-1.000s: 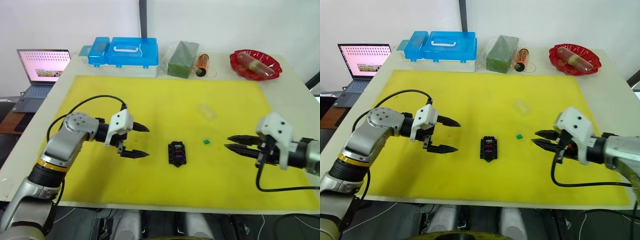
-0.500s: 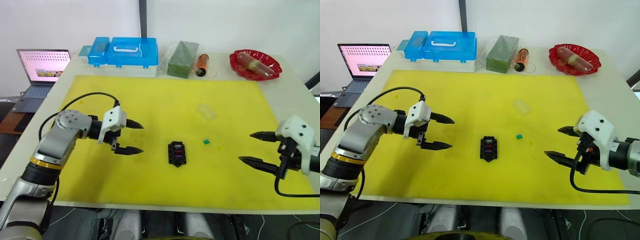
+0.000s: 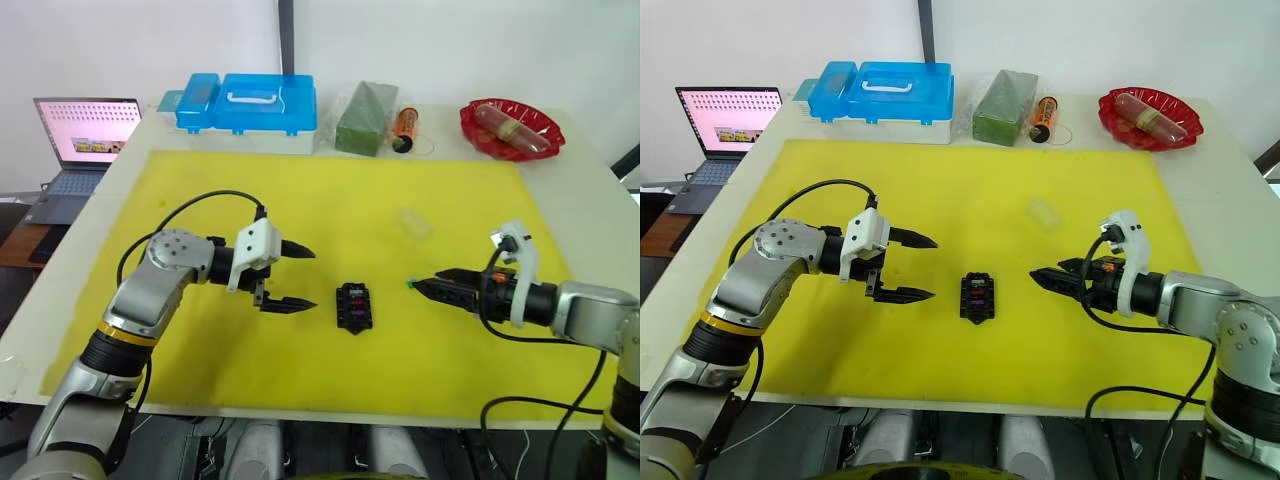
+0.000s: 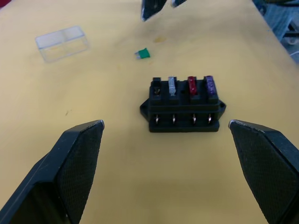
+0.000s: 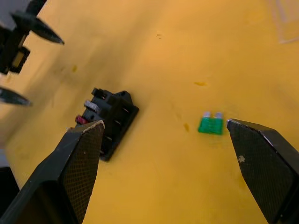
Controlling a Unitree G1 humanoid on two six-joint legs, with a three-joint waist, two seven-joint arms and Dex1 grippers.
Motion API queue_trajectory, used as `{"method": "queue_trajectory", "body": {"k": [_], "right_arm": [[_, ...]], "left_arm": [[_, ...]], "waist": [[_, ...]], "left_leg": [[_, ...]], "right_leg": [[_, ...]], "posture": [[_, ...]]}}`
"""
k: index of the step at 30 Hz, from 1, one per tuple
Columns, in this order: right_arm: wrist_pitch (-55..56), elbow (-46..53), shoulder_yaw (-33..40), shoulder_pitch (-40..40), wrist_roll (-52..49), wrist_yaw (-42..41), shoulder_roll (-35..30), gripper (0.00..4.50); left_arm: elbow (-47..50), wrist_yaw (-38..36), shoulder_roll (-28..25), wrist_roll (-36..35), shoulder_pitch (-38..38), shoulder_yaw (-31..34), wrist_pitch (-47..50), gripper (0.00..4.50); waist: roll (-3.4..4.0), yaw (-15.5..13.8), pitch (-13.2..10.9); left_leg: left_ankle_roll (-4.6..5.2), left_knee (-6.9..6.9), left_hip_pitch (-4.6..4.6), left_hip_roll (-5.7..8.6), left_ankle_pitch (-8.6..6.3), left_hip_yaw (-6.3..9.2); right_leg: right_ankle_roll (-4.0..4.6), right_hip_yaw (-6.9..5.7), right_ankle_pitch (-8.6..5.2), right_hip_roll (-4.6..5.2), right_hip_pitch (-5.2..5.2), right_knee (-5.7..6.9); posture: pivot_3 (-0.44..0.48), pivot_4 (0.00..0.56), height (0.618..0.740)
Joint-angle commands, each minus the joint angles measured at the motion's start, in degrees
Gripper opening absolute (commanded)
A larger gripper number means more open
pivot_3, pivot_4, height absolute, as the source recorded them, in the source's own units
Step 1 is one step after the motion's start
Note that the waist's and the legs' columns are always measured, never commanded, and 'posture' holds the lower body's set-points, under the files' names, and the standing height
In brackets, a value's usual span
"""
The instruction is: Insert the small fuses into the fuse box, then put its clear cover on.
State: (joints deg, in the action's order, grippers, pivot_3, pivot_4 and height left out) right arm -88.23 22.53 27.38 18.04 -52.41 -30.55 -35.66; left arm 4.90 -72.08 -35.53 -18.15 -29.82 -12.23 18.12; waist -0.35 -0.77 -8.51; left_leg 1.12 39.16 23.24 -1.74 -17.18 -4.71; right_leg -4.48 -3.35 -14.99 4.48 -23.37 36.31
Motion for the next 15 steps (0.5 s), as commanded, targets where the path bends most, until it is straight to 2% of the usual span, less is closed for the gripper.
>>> {"method": "queue_trajectory", "body": {"k": [1, 2, 15], "right_arm": [[-3.1, -3.2, 0.5, 2.4, 0.9, 3.7, 3.0, 3.50], [-3.6, -3.9, 0.8, 2.6, 0.8, 4.6, 3.8, 3.20], [-4.3, -14.2, 6.3, 1.6, -16.8, 21.6, 9.9, 3.20]], "left_arm": [[1.8, 0.4, 0.1, -0.1, -0.2, 0.4, -1.0, 4.50], [1.8, 0.5, 0.2, -0.1, -0.2, 0.4, -1.0, 4.50], [2.3, 1.6, 0.2, -0.1, 0.6, 0.6, -1.4, 4.50]], "waist": [[0.00, 0.1, 0.0], [0.02, 0.0, 0.0], [0.04, 0.1, 0.0]], "left_leg": [[0.00, 0.01, 0.00, 0.01, 0.00, -0.02], [0.00, 0.01, 0.00, 0.02, 0.00, -0.02], [0.01, -0.01, -0.01, 0.01, 0.00, -0.03]], "right_leg": [[0.00, 0.00, 0.00, 0.00, 0.00, 0.00], [0.00, 0.00, 0.00, -0.03, 0.00, 0.00], [-0.02, 0.00, 0.01, -0.06, -0.01, 0.02]], "posture": [[0.000, 0.150, 0.740], [0.000, 0.150, 0.740], [0.000, 0.150, 0.740]]}}
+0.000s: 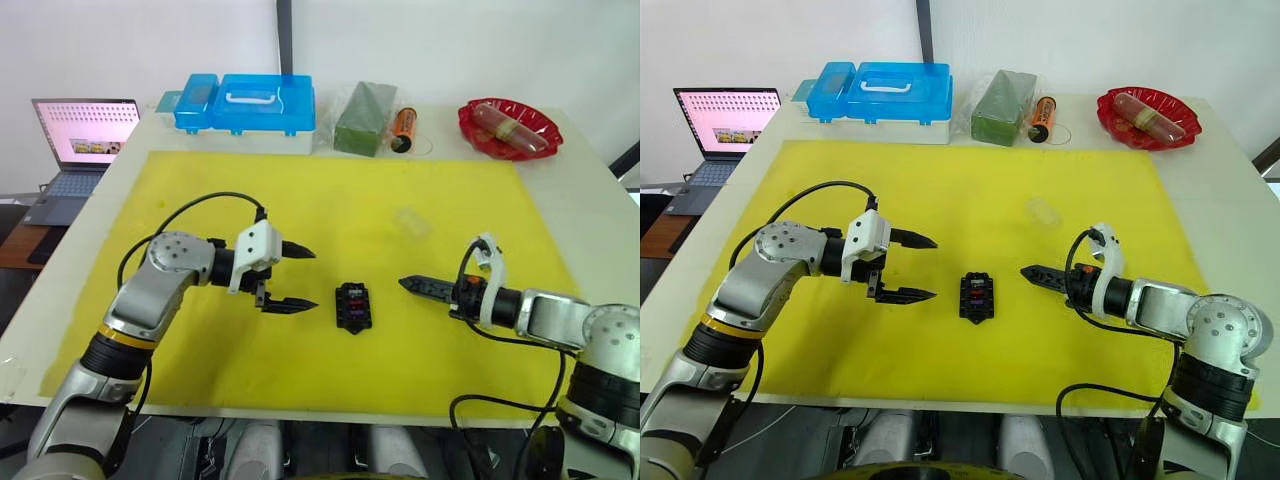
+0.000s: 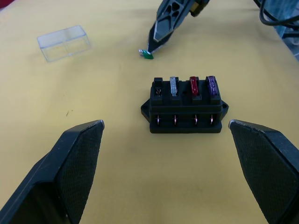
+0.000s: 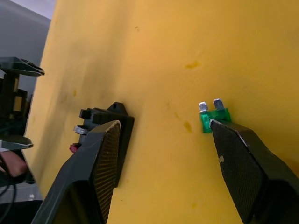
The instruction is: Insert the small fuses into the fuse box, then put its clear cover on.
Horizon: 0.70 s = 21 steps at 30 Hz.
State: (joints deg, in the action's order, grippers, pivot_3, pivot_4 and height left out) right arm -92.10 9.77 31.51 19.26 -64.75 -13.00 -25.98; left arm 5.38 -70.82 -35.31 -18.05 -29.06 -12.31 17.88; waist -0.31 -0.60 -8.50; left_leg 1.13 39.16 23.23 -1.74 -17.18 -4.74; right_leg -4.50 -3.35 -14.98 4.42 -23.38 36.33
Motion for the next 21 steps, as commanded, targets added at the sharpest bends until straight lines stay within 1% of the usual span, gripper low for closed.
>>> {"method": "queue_trajectory", "body": {"k": [1, 5, 8, 12, 15, 21], "right_arm": [[-0.4, -2.0, 2.4, 0.3, -5.5, 5.3, 0.3, 3.20], [-0.4, -2.9, 3.2, -0.1, -8.5, 9.2, 0.1, 3.20], [-0.4, -3.4, 5.1, 0.4, -12.5, 11.3, -0.1, 3.20], [2.7, -3.7, 5.2, -0.4, -21.8, 14.8, -1.8, 3.20], [6.1, -3.7, 2.8, -2.9, -28.6, 18.4, -4.5, 3.20], [14.2, -1.8, -4.2, -9.4, -38.2, 23.6, -8.9, 3.20]], "left_arm": [[1.8, 0.4, 0.1, -0.2, -0.1, 0.7, -1.2, 4.50], [1.7, 0.5, 0.2, -0.1, -0.1, 0.5, -1.6, 4.50], [1.7, 0.5, 0.2, -0.2, -0.1, 0.5, -1.7, 4.50], [1.6, 0.4, 0.3, -0.2, -0.2, 0.5, -1.9, 4.50], [1.5, 0.3, 0.4, -0.1, -0.2, 0.4, -2.0, 4.50], [1.2, 0.2, 0.6, 0.1, -0.3, 0.3, -2.5, 4.50]], "waist": [[0.00, -0.1, 0.0], [0.00, 0.0, 0.0], [0.00, 0.0, 0.0], [0.00, 0.0, 0.0], [0.01, 0.0, 0.0], [0.00, 0.0, 0.0]], "left_leg": [[0.00, 0.00, 0.00, 0.00, 0.00, 0.01], [0.00, 0.00, 0.00, 0.00, 0.00, 0.00], [0.00, 0.00, 0.00, 0.00, 0.00, 0.00], [0.00, 0.00, 0.01, 0.00, 0.00, 0.01], [0.01, -0.01, 0.01, -0.01, 0.00, 0.01], [0.01, -0.01, 0.01, -0.02, -0.01, 0.01]], "right_leg": [[0.00, 0.00, 0.00, 0.00, 0.01, 0.00], [0.00, 0.00, 0.00, 0.00, 0.00, 0.00], [0.00, 0.00, 0.00, 0.00, 0.01, 0.00], [0.00, 0.00, 0.00, 0.01, 0.00, -0.01], [0.00, 0.00, 0.00, 0.01, 0.00, -0.01], [0.00, 0.02, 0.00, 0.04, 0.00, -0.03]], "posture": [[0.000, 0.150, 0.740], [0.000, 0.150, 0.740], [0.000, 0.150, 0.740], [0.000, 0.150, 0.740], [0.000, 0.150, 0.740], [0.000, 0.150, 0.740]]}}
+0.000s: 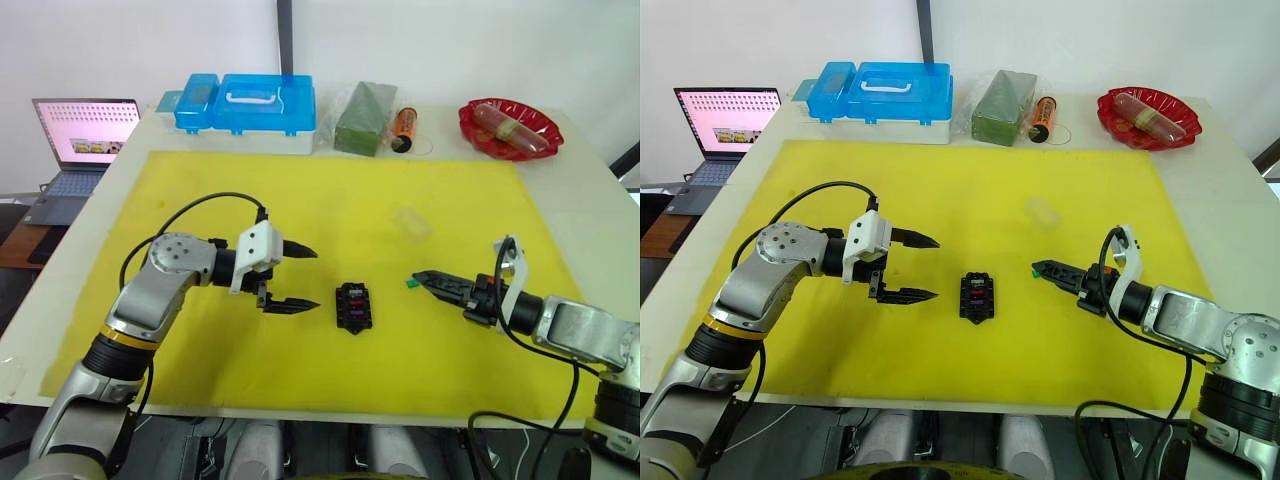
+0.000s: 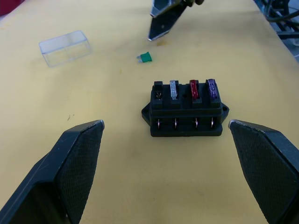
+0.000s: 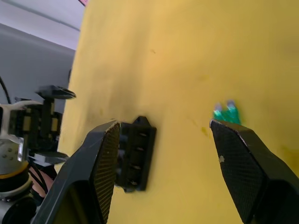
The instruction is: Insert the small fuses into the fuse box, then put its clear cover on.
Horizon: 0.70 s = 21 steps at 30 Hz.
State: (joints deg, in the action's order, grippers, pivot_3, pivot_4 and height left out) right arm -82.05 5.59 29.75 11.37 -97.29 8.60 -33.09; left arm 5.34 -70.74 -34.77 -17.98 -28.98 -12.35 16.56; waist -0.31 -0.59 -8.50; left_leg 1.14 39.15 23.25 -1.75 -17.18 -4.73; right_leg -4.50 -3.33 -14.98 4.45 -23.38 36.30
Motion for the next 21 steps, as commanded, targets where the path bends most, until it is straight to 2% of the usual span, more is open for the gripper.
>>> {"method": "queue_trajectory", "body": {"k": [1, 8, 21], "right_arm": [[5.5, 2.7, -3.4, -2.2, -6.9, 2.6, -2.4, 3.20], [13.8, 1.0, -8.4, -4.1, -10.0, 4.4, -4.5, 3.20], [19.1, -2.9, -13.4, -2.4, -8.3, 4.1, -4.4, 3.20]], "left_arm": [[1.2, 0.0, 0.0, 0.0, -0.4, 0.3, -1.2, 4.50], [1.4, 0.0, 0.0, -0.2, -0.4, 0.4, -1.1, 4.50], [1.8, 0.1, 0.0, -0.3, 0.0, 0.5, -1.4, 4.50]], "waist": [[0.00, 0.1, 0.0], [0.00, 0.0, 0.0], [0.00, 0.0, 0.0]], "left_leg": [[0.00, 0.00, 0.00, -0.01, 0.00, 0.00], [0.00, 0.00, 0.00, -0.02, 0.00, 0.00], [0.00, 0.00, 0.01, -0.03, 0.00, 0.00]], "right_leg": [[0.00, 0.00, 0.00, 0.00, 0.00, 0.00], [0.00, 0.02, 0.00, -0.03, -0.01, 0.00], [0.00, 0.02, 0.00, 0.00, -0.01, -0.02]], "posture": [[0.000, 0.150, 0.740], [0.000, 0.150, 0.740], [0.000, 0.150, 0.740]]}}
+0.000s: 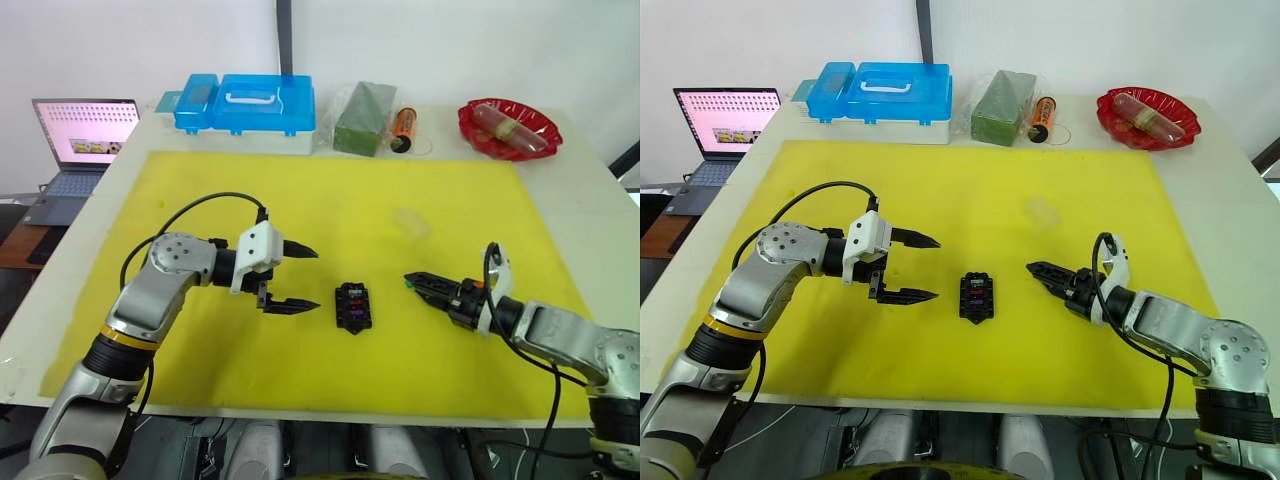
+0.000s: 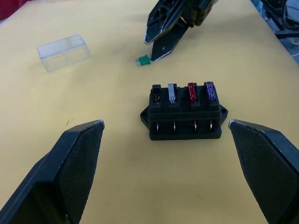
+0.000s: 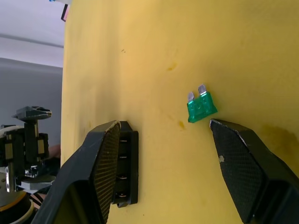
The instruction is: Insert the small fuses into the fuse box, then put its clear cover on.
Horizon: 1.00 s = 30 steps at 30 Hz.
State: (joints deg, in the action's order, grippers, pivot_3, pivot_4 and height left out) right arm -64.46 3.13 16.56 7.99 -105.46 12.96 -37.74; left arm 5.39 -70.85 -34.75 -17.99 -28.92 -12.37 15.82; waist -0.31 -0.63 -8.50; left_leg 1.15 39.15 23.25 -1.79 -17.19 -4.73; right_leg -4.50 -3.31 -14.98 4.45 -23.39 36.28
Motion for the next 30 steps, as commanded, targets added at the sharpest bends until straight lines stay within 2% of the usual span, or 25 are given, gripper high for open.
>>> {"method": "queue_trajectory", "body": {"k": [1, 16, 19, 25, 26, 30], "right_arm": [[1.8, -0.7, -0.4, 1.2, 0.0, -0.3, 0.5, 3.20], [3.6, -2.7, -2.4, 2.0, 4.3, -1.2, 3.1, 3.20], [4.2, -3.0, -2.4, 2.2, 5.5, -0.8, 4.1, 2.37], [4.3, -3.0, -1.9, 2.2, 6.6, -0.7, 5.2, 0.18], [4.3, -3.0, -1.9, 2.1, 6.8, -0.6, 5.3, 0.05], [4.4, -3.0, -1.8, 1.9, 7.3, -0.5, 5.7, 0.05]], "left_arm": [[1.9, 0.2, 0.0, -0.4, -0.1, 0.5, -0.6, 4.50], [1.9, 1.1, 0.9, -0.3, -0.4, 0.4, -0.5, 4.50], [2.0, 1.4, 1.0, -0.3, -0.3, 0.4, -0.5, 4.50], [2.1, 1.5, 1.1, -0.2, -0.2, 0.4, -0.5, 4.50], [2.2, 1.6, 1.1, -0.2, -0.2, 0.4, -0.5, 4.50], [2.3, 1.7, 1.2, -0.2, -0.1, 0.3, -0.5, 4.50]], "waist": [[0.00, 0.0, 0.0], [-0.01, 0.1, 0.0], [-0.02, 0.2, 0.0], [-0.02, 0.3, 0.0], [-0.03, 0.3, 0.0], [-0.04, 0.2, 0.0]], "left_leg": [[0.00, 0.00, 0.00, 0.00, 0.00, 0.00], [0.00, 0.00, -0.01, -0.03, 0.00, 0.00], [0.00, 0.00, -0.02, -0.03, 0.00, 0.00], [0.00, 0.00, -0.02, -0.04, 0.00, 0.00], [0.00, 0.00, -0.02, -0.03, 0.00, 0.00], [0.00, 0.00, -0.02, -0.02, 0.00, 0.00]], "right_leg": [[0.00, 0.00, 0.00, 0.00, 0.00, 0.00], [0.01, 0.00, 0.00, 0.01, 0.00, 0.00], [0.01, 0.00, 0.00, 0.01, 0.00, 0.00], [0.01, 0.00, 0.00, 0.01, 0.00, 0.00], [0.01, 0.00, 0.00, 0.02, 0.00, 0.00], [0.01, 0.01, 0.00, 0.05, 0.02, 0.00]], "posture": [[0.000, 0.150, 0.740], [0.000, 0.150, 0.740], [0.000, 0.150, 0.740], [0.000, 0.150, 0.740], [0.000, 0.150, 0.740], [0.000, 0.150, 0.740]]}}
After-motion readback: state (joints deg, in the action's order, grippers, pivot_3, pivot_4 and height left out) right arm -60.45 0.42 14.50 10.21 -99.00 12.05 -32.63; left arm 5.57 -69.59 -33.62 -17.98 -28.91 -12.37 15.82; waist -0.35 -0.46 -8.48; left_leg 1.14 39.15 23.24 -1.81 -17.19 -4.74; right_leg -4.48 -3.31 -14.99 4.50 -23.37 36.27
